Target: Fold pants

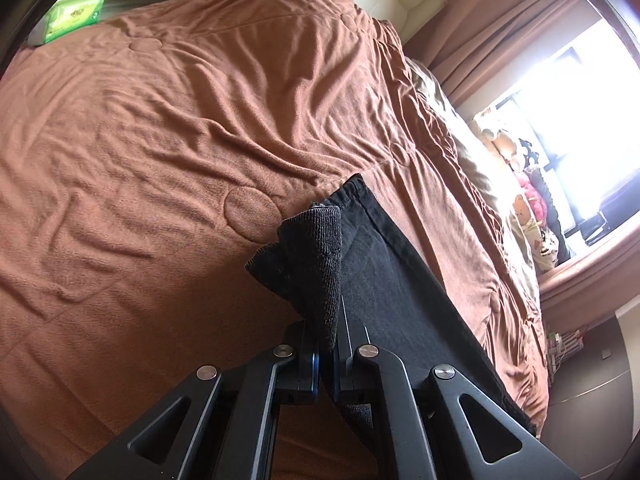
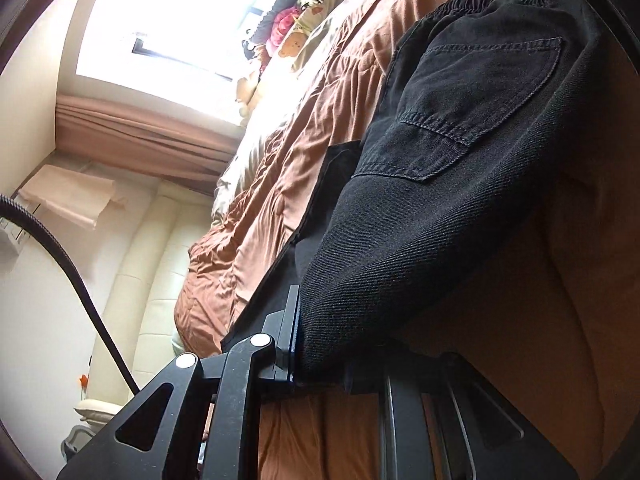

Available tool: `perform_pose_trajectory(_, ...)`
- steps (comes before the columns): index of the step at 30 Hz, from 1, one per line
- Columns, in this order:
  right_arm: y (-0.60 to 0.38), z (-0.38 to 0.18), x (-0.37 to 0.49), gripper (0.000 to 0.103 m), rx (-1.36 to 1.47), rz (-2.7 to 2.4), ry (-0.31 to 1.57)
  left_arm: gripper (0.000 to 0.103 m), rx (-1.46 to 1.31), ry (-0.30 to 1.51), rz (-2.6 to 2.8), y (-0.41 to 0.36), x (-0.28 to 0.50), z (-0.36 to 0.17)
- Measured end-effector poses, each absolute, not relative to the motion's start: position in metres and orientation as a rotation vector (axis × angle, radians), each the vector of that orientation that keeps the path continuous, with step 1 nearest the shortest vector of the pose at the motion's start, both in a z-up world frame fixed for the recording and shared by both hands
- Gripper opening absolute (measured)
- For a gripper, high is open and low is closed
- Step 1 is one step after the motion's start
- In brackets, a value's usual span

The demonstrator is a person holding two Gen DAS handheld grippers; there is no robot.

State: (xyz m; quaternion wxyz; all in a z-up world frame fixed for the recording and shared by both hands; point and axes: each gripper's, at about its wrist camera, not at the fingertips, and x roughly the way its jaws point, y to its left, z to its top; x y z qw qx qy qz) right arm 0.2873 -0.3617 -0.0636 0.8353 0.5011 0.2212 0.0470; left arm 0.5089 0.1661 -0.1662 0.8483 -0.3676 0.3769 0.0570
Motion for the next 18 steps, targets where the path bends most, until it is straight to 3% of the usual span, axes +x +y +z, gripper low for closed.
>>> perform_pose_trajectory(18,-0.338,-0.051,0.255,0.013,1.001,0.131,0.481,0.004,-0.807,0.763,0.132,0.204,0.454,-0.151)
